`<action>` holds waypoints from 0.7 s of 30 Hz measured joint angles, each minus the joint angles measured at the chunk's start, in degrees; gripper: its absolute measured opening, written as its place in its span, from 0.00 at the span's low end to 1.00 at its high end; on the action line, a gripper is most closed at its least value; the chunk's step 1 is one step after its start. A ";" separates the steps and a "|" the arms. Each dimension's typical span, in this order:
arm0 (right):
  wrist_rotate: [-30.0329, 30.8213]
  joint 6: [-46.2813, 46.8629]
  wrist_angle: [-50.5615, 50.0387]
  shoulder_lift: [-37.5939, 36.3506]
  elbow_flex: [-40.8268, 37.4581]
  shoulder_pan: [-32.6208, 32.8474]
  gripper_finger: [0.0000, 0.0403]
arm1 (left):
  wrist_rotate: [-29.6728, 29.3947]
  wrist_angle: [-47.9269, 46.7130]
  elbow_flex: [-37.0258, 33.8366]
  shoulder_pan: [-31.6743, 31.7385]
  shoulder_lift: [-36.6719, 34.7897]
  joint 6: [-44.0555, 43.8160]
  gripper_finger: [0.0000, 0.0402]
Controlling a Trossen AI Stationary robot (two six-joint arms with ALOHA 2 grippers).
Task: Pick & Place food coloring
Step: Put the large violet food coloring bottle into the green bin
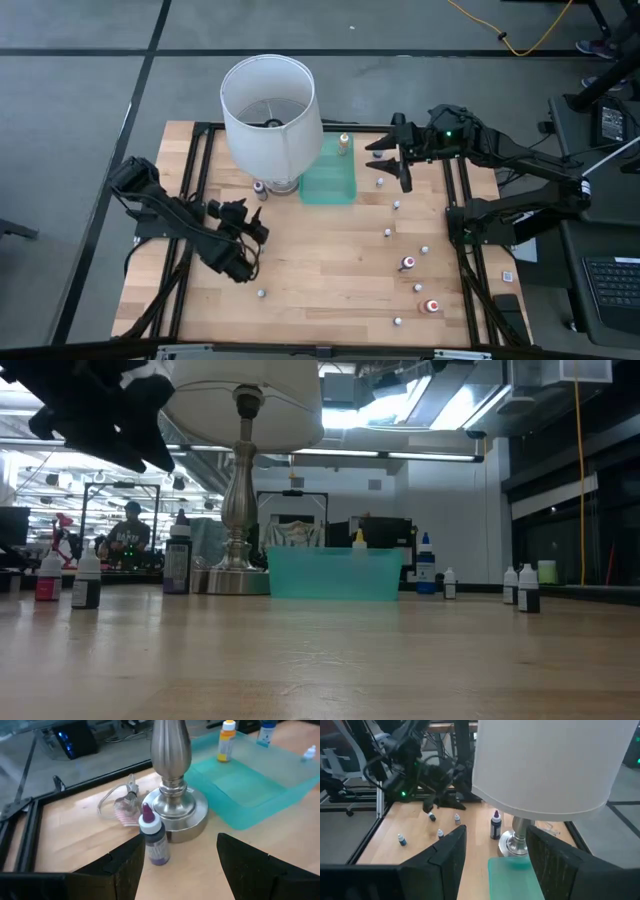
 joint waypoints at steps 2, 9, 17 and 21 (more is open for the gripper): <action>-0.33 -0.06 0.00 -0.51 0.00 0.11 0.51 | 0.14 0.00 0.00 0.29 1.07 -2.36 0.60; -0.44 -0.15 -0.09 -2.67 0.00 0.11 0.51 | 4.83 5.90 0.00 3.16 3.16 -4.53 0.60; -0.45 -0.17 -0.02 -4.54 0.00 0.11 0.51 | 11.50 8.30 0.00 9.06 5.83 -8.07 0.60; -0.88 -0.32 0.04 -4.91 0.00 0.11 0.51 | 11.91 9.81 0.00 11.51 6.39 -8.42 0.60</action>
